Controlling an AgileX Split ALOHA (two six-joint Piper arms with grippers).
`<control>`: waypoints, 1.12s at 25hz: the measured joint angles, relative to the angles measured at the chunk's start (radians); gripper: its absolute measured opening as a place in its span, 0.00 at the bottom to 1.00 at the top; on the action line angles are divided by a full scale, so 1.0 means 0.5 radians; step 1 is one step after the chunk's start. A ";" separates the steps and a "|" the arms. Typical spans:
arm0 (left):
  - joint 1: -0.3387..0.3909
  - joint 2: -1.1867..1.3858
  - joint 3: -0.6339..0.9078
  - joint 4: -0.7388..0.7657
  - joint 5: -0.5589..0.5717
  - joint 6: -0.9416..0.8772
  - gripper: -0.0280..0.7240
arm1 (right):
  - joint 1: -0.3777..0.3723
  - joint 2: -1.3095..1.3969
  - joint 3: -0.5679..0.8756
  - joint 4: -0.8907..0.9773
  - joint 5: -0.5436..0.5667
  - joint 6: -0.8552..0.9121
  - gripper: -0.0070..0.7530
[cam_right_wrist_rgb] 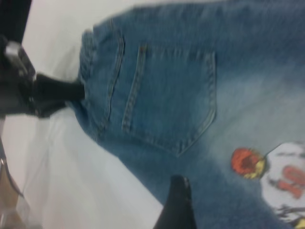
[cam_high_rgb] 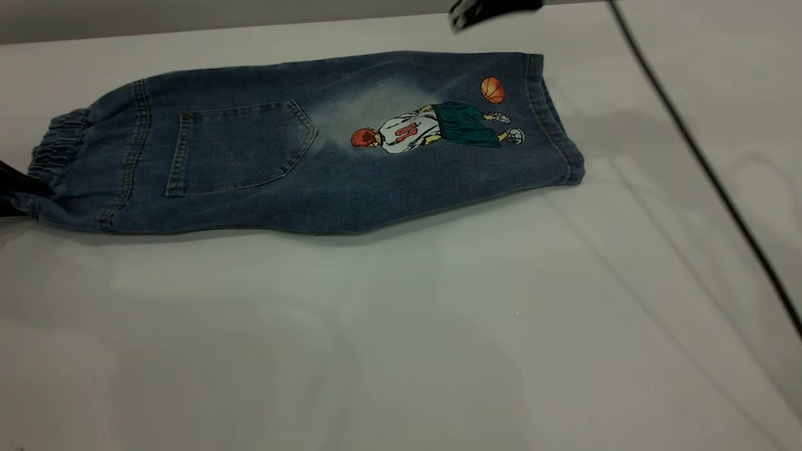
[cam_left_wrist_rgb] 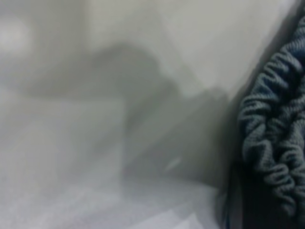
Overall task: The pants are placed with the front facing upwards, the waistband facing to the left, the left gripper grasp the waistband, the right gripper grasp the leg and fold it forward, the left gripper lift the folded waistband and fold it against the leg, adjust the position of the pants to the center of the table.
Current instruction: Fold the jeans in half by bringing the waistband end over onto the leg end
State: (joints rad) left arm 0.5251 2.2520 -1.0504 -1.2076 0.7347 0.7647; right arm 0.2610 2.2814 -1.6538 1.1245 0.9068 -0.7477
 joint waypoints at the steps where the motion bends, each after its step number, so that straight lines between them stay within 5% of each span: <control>1: 0.000 0.000 0.000 0.006 0.015 0.018 0.23 | 0.031 0.032 0.000 0.006 -0.008 0.000 0.72; 14: 0.000 -0.303 0.029 0.330 0.220 -0.045 0.23 | 0.441 0.300 -0.054 0.210 -0.417 -0.128 0.72; 21: 0.000 -0.618 0.112 0.715 0.251 -0.276 0.23 | 0.539 0.448 -0.323 0.201 -0.389 -0.044 0.72; 28: -0.033 -0.936 0.110 0.688 0.289 -0.293 0.23 | 0.665 0.572 -0.419 0.196 -0.320 -0.007 0.72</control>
State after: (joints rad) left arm 0.5089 1.7841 -0.9952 -0.8636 0.8793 0.6182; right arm 0.5935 2.5672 -1.8633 1.2225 0.7467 -0.7511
